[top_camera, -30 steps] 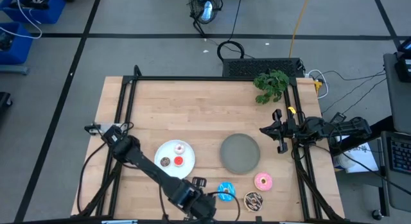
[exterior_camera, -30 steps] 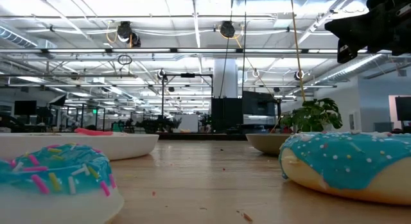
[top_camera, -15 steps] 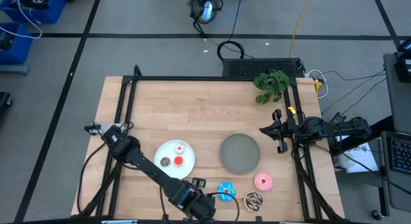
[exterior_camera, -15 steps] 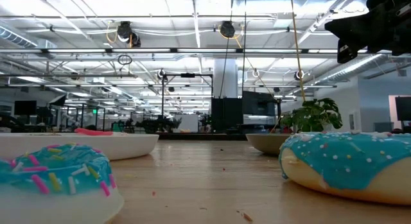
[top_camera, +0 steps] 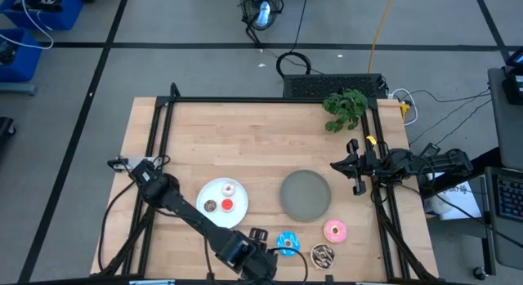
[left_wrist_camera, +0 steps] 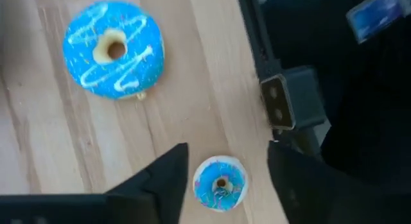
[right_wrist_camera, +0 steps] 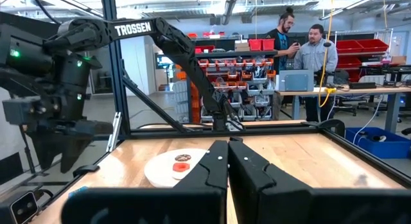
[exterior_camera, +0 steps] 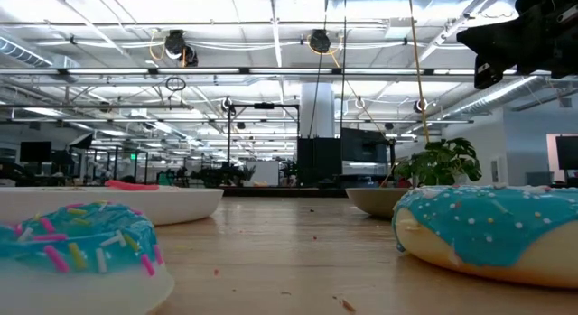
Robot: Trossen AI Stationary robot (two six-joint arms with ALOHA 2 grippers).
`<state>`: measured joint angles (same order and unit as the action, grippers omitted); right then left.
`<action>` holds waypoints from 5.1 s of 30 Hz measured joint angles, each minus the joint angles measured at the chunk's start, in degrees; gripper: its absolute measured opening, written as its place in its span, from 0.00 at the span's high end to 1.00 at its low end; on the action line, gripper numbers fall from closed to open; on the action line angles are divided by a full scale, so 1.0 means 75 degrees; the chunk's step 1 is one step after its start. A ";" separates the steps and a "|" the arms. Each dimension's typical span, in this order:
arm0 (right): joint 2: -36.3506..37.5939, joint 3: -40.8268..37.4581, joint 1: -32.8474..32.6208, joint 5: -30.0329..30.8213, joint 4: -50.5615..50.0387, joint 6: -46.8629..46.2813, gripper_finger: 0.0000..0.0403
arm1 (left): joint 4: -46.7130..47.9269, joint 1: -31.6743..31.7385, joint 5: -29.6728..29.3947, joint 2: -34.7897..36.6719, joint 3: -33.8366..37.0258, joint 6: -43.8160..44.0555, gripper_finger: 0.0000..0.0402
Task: Pick & Place donuts
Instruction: Put the small blue donut on the white plate
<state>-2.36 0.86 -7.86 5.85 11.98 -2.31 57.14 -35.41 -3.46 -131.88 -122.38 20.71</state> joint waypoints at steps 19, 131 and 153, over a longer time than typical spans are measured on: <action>-0.0026 0.0001 -0.0001 0.0002 -0.0025 0.0000 1.00 | 0.0788 -0.0353 -0.0465 -0.0657 0.0005 0.0350 0.19; -0.0048 0.0001 0.0000 -0.0006 -0.0148 0.0003 1.00 | -0.1003 0.2476 0.0059 0.5536 0.8263 0.2152 0.73; -0.0048 0.0001 -0.0002 0.0004 -0.0205 0.0003 1.00 | -0.2464 0.2476 -0.0329 0.5486 0.9791 0.2716 0.73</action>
<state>-2.72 0.86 -7.87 5.88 10.44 -2.28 38.66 -16.84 -5.93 -90.74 -48.95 41.08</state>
